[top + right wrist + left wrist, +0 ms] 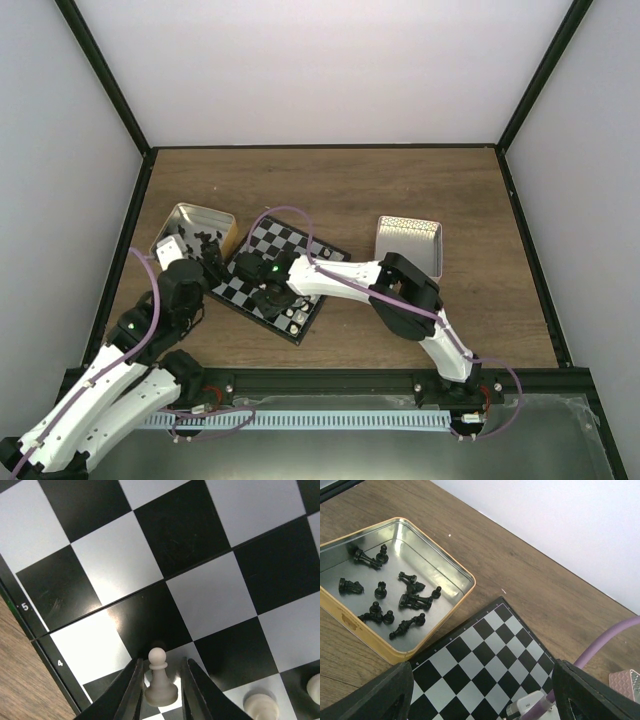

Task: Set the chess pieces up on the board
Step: Pick up the chess piece from the chessboard.

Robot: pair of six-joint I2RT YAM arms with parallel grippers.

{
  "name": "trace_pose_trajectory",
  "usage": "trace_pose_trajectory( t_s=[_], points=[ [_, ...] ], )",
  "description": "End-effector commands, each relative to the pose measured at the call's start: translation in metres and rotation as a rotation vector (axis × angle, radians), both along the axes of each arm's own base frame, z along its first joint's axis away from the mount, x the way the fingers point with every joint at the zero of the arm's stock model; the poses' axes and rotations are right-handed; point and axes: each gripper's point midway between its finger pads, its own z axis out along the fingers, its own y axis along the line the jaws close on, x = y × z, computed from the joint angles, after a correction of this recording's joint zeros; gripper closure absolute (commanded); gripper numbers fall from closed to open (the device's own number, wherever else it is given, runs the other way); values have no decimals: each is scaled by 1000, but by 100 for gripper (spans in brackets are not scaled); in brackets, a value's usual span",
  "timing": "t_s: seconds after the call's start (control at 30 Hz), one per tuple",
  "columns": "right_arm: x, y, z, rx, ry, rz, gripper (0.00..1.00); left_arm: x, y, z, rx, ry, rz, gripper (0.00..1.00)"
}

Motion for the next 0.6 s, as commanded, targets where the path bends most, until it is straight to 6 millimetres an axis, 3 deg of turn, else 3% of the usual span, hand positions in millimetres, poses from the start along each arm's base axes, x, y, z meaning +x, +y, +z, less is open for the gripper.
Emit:
trace_pose_trajectory(
  t_s=[0.0, 0.17, 0.57],
  points=[
    [-6, -19, -24, -97, 14, 4, 75, 0, 4, 10, -14, -22, 21, 22],
    [-10, -22, -21, -95, 26, 20, 72, 0, 4, 10, -14, -24, 22, 22],
    [-15, -27, -25, -104, 36, 53, 78, 0, 4, 9, -17, -23, 22, 22]
  ],
)
